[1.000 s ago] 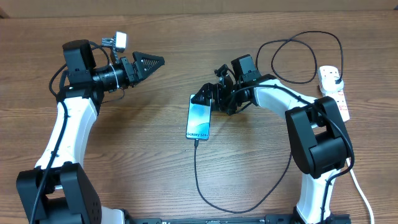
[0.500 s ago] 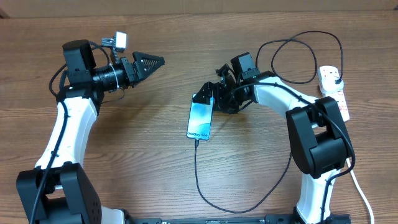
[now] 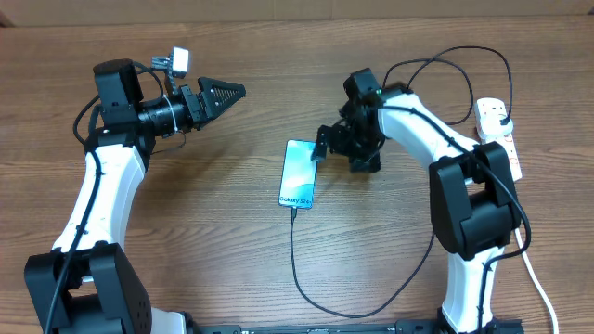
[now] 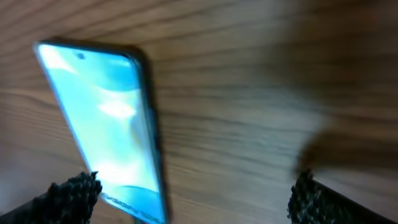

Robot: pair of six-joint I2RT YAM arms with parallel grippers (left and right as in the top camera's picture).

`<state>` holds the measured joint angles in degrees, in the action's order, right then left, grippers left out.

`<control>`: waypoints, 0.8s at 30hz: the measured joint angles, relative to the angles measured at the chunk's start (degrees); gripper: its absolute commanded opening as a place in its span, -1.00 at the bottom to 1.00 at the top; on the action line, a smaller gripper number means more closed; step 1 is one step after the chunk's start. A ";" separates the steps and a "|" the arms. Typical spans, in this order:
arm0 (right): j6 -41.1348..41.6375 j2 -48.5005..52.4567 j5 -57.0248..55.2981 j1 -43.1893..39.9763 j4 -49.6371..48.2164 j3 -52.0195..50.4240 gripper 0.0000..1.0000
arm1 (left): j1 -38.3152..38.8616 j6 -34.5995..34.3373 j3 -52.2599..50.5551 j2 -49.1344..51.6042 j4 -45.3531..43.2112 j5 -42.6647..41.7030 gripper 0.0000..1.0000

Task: Plug charger to phone and switch on socket
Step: 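Release the phone and move the right gripper up to the power strip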

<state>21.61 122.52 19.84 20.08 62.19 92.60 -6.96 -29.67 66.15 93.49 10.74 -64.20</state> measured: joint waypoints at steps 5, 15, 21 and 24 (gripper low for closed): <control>-2.58 0.57 -9.03 -0.11 14.71 12.83 1.00 | 0.00 0.02 0.00 0.00 -0.02 0.02 0.99; -6.47 0.55 -31.04 -2.99 28.52 24.50 1.00 | 0.00 0.00 0.00 0.00 -0.02 0.04 1.00; -6.88 0.55 -35.63 -8.74 29.09 24.52 1.00 | 0.00 0.00 0.00 0.00 -0.02 0.04 1.00; -6.95 0.55 -36.54 -12.09 29.57 24.50 1.00 | 0.00 0.02 0.00 0.00 -0.02 0.04 1.00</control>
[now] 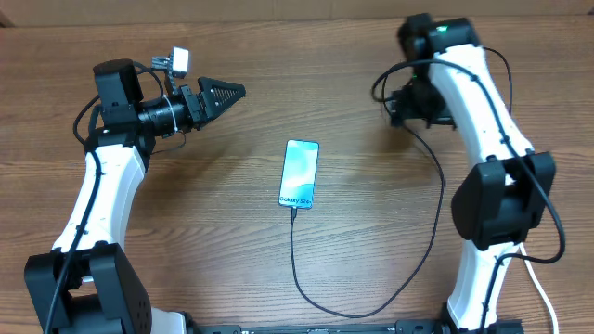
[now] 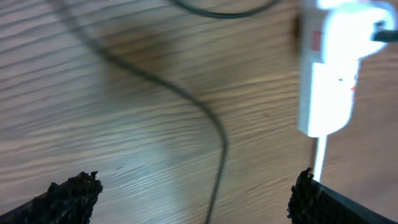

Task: Plug charger to phone and switch on socket
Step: 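Release the phone and move the right gripper up to the power strip, then position the right gripper over the power strip's orange switch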

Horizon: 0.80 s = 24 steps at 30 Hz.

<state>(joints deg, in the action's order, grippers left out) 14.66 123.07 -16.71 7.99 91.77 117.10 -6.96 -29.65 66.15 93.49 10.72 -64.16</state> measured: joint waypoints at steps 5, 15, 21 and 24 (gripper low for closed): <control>-0.11 0.00 -0.50 -5.53 0.83 0.02 1.00 | 0.00 0.00 0.00 0.00 0.00 0.00 0.99; -0.07 0.02 -0.66 -18.75 -1.33 0.02 1.00 | 0.00 0.00 0.00 0.00 0.00 0.00 1.00; 0.59 0.00 0.02 -27.10 -3.80 -0.24 1.00 | 0.00 0.00 0.00 0.00 0.00 0.00 1.00; 0.98 0.02 1.88 -30.40 -5.70 -1.05 1.00 | 0.00 -0.02 0.00 0.00 0.00 0.00 1.00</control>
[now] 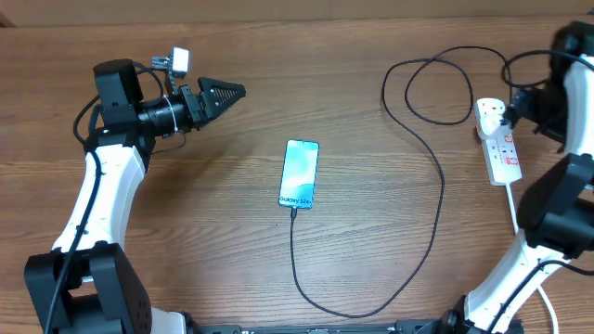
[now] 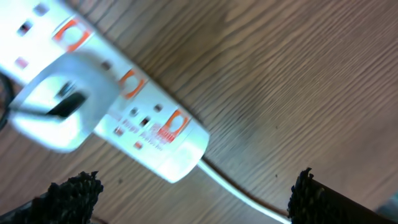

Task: Plug charger to phone and switch on socket
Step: 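Position the right gripper over the power strip's orange switch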

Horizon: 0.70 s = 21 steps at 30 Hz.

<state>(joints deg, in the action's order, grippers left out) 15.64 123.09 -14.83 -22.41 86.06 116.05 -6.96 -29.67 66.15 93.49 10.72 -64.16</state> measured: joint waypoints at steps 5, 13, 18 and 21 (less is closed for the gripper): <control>0.50 -0.02 8.39 -4.55 -2.75 -0.37 1.00 | 0.00 0.02 0.00 0.00 0.00 0.00 1.00; 0.68 0.00 16.22 -6.03 -2.82 -0.52 1.00 | 0.00 0.02 0.00 0.00 0.00 0.00 1.00; 0.74 0.00 17.29 -5.99 -1.90 -0.59 1.00 | 0.00 0.02 0.00 0.00 0.00 0.00 0.99; 0.81 0.00 17.46 -5.99 -1.27 -1.11 0.99 | 0.00 0.02 0.00 0.00 0.00 0.00 1.00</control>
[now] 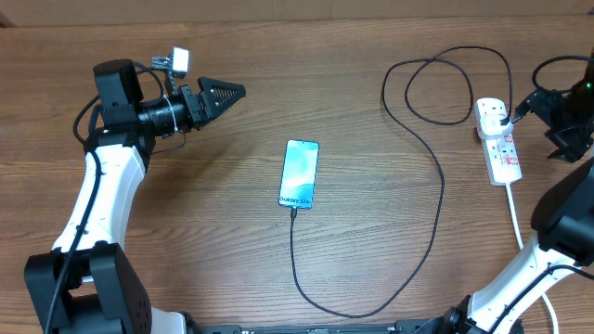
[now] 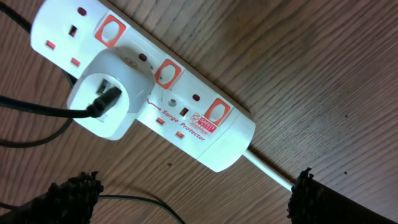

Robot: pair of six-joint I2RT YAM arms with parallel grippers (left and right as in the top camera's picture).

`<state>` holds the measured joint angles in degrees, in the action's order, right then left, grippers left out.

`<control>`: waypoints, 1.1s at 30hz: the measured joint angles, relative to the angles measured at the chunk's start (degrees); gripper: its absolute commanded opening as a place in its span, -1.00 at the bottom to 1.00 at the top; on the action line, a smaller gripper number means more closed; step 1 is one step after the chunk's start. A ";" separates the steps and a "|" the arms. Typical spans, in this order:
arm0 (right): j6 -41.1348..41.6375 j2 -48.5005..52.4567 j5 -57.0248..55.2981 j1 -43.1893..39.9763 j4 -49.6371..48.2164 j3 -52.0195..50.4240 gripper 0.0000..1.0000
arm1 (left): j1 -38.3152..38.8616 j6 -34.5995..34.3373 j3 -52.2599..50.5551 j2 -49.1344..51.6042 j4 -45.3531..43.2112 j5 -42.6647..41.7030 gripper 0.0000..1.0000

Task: Plug charger to phone and switch on socket
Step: 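Position the right gripper over the power strip's orange switch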

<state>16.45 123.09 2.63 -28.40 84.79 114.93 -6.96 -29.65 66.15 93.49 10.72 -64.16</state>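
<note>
The phone (image 1: 300,173) lies face up mid-table with its screen lit, and the black charger cable (image 1: 436,213) is plugged into its near end. The cable loops round to a white adapter (image 2: 109,93) seated in the white power strip (image 2: 214,134), which has red switches (image 2: 166,73). The strip also shows at the table's right side (image 1: 501,148). My right gripper (image 2: 193,196) hangs open above the strip with nothing between its fingers; overhead it is at the right edge (image 1: 555,116). My left gripper (image 1: 227,92) is held at the back left, shut and holding nothing.
A white mains lead (image 1: 516,218) runs from the strip toward the table's near right edge. The black cable makes a loop (image 1: 445,88) at the back right beside the strip. Bare wooden tabletop (image 1: 186,232) surrounds the phone.
My right gripper has stayed open over the power strip and shifted a little. The strip now shows sharp and nearly whole in the wrist view. The left arm has not moved.
My right gripper was open right beside the phone's far end, with the cable in the phone. Then it was at the back right above the cable loop. Then it was at the right edge over the power strip, where it still hangs.
</note>
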 measured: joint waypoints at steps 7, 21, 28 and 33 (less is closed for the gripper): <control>1.73 0.00 -1.64 0.00 -4.63 -2.82 1.00 | 0.00 -0.02 0.00 0.00 0.00 0.00 0.99; 5.81 0.15 -5.84 -0.17 -17.31 -15.58 1.00 | 0.00 0.00 0.00 0.00 0.00 0.00 1.00; 6.86 0.20 -6.08 -1.46 -20.76 -16.65 0.99 | 0.00 -0.02 0.00 0.00 0.00 0.00 1.00; 7.15 0.20 -6.19 -2.25 -23.45 -16.70 1.00 | 0.00 -0.02 0.00 0.00 0.00 0.00 1.00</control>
<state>23.59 123.28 -3.55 -30.65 61.34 98.24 -6.96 -29.67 66.15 93.49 10.72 -64.16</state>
